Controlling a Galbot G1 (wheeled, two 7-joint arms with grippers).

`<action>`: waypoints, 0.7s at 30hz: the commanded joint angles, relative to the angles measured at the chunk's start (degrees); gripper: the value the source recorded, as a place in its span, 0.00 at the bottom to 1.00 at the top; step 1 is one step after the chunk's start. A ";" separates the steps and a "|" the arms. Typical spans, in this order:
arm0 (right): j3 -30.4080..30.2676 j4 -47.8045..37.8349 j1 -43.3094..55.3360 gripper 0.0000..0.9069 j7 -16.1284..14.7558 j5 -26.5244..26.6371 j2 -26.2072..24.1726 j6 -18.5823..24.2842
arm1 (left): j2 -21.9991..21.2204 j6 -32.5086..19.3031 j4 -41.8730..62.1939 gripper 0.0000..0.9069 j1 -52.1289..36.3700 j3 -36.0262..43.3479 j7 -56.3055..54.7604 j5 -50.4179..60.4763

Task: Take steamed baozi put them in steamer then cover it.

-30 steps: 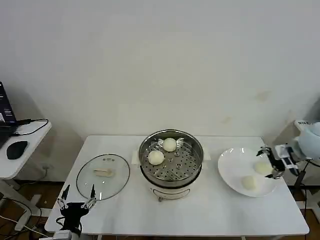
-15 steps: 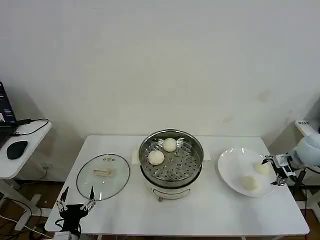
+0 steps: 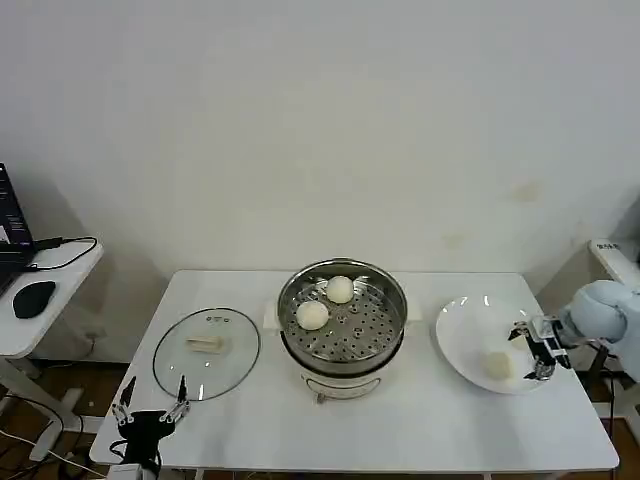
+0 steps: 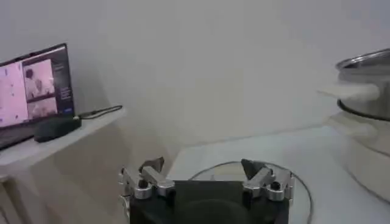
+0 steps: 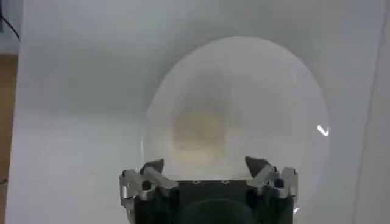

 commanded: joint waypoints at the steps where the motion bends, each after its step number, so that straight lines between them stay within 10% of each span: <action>1: 1.88 -3.84 -2.58 1.00 -0.26 -0.45 3.31 0.12 | 0.06 -0.01 0.15 1.00 -0.01 -0.05 0.02 -0.10; 10: 1.84 -5.98 -2.15 1.00 0.06 -0.73 5.50 -0.21 | -0.08 -0.03 0.30 1.00 -0.06 -0.02 0.01 -0.12; 21: 1.32 -7.52 -1.74 0.76 0.13 -0.79 6.78 -0.86 | -0.17 -0.04 0.32 1.00 -0.03 -0.01 0.01 -0.17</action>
